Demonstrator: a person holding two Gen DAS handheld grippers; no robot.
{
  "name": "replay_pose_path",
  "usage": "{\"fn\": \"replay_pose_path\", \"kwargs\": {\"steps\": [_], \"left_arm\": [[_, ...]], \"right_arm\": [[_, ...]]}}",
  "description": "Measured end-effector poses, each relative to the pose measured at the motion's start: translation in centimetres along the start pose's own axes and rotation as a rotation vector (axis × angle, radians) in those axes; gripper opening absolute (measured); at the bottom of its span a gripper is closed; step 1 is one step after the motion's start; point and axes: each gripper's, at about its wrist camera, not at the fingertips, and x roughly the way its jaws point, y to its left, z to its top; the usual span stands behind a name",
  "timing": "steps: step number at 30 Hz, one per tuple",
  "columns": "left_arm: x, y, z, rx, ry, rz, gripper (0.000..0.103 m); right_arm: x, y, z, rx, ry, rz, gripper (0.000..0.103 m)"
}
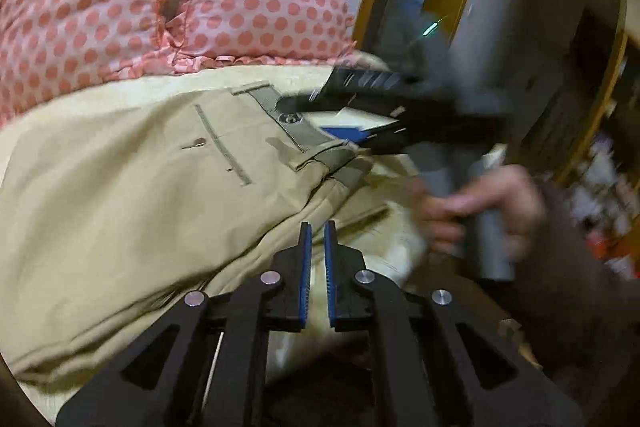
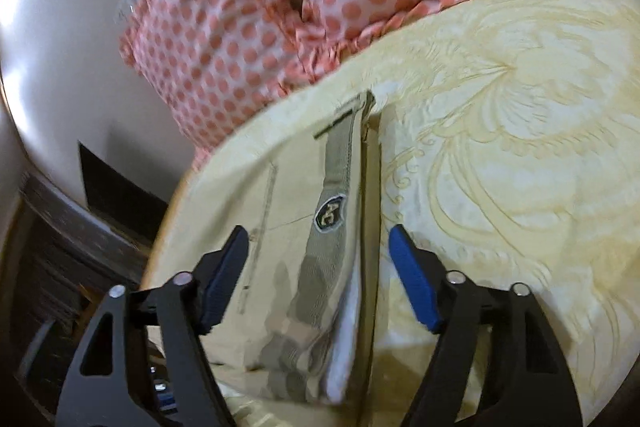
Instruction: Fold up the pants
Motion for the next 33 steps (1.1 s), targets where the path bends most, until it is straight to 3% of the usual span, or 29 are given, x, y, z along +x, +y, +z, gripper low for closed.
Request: {"fn": "replay_pose_path", "kwargs": {"steps": [1, 2, 3, 4, 5, 6, 7, 10, 13, 15, 17, 18, 19, 21, 22, 23, 24, 25, 26, 29, 33], "left_arm": [[-1.9, 1.3, 0.2, -0.026, -0.029, -0.007, 0.011], [-3.0, 2.0, 0.3, -0.037, -0.050, 0.017, 0.028], [-4.2, 3.2, 0.6, -0.052, -0.072, 0.073, 0.044], [-5.5, 5.3, 1.1, -0.079, -0.105, 0.175, 0.073], [-6.2, 7.0, 1.5, -0.108, -0.127, 0.252, 0.077], [-6.8, 9.0, 1.8, -0.143, -0.132, 0.311, 0.077], [-7.2, 11.6, 2.3, -0.208, -0.116, 0.341, 0.077], [-7.3, 17.7, 3.0, -0.389, -0.072, 0.302, 0.076], [-5.7, 21.7, 3.2, -0.484, -0.001, 0.286, 0.076], [-3.9, 23.8, 3.2, -0.556, 0.063, 0.206, 0.074], [-2.4, 24.6, 3.0, -0.589, 0.111, 0.147, 0.074], [-2.0, 24.7, 3.3, -0.575, 0.102, 0.143, 0.074], [-1.3, 24.7, 3.8, -0.558, 0.122, 0.136, 0.074], [-0.5, 24.8, 4.2, -0.560, 0.135, 0.107, 0.072], [-0.2, 24.9, 4.4, -0.563, 0.135, 0.096, 0.068], [0.1, 25.0, 4.5, -0.566, 0.143, 0.091, 0.053], [0.2, 25.1, 4.4, -0.575, 0.151, 0.085, 0.039], [0.5, 25.4, 4.1, -0.604, 0.162, 0.027, 0.015], [0.4, 25.7, 4.0, -0.619, 0.160, -0.004, 0.009], [0.6, 25.4, 4.8, -0.584, 0.158, 0.000, 0.006], [1.4, 25.5, 8.0, -0.532, 0.131, 0.033, 0.006]], "right_arm": [[0.4, 0.0, 0.2, -0.008, 0.003, -0.016, 0.063], [0.7, 0.1, 0.5, -0.013, 0.000, -0.033, 0.061], [0.9, 0.1, 0.8, -0.013, 0.001, -0.038, 0.059], [1.1, 0.1, 1.0, -0.014, 0.005, -0.045, 0.057], [1.5, 0.3, 1.2, -0.026, 0.016, -0.057, 0.052], [1.8, 0.4, 1.2, -0.042, 0.031, -0.073, 0.042], [1.7, 0.5, 1.2, -0.053, 0.037, -0.077, 0.039], [1.7, 0.2, 1.5, -0.055, 0.048, -0.064, 0.035], [2.1, 0.2, 1.7, -0.071, 0.042, -0.064, 0.035], [2.4, 0.4, 1.8, -0.097, 0.036, -0.066, 0.038], [2.5, 0.7, 1.8, -0.128, 0.042, -0.075, 0.034], [2.4, 0.8, 1.8, -0.138, 0.053, -0.051, 0.025], [2.3, 0.7, 1.8, -0.138, 0.053, -0.043, 0.023], [2.5, 0.4, 2.1, -0.116, 0.062, -0.038, 0.025], [2.7, 0.1, 2.2, -0.094, 0.071, -0.034, 0.029], [2.9, -0.1, 2.3, -0.080, 0.074, -0.019, 0.028], [2.9, -0.2, 2.3, -0.080, 0.076, 0.005, 0.021], [2.8, -0.3, 2.5, -0.067, 0.077, 0.042, 0.012], [2.6, -0.6, 2.6, -0.043, 0.076, 0.080, 0.011], [2.2, -1.3, 3.6, 0.017, 0.074, 0.163, 0.009], [2.4, -0.7, 6.2, 0.000, 0.043, 0.143, 0.009]]}}
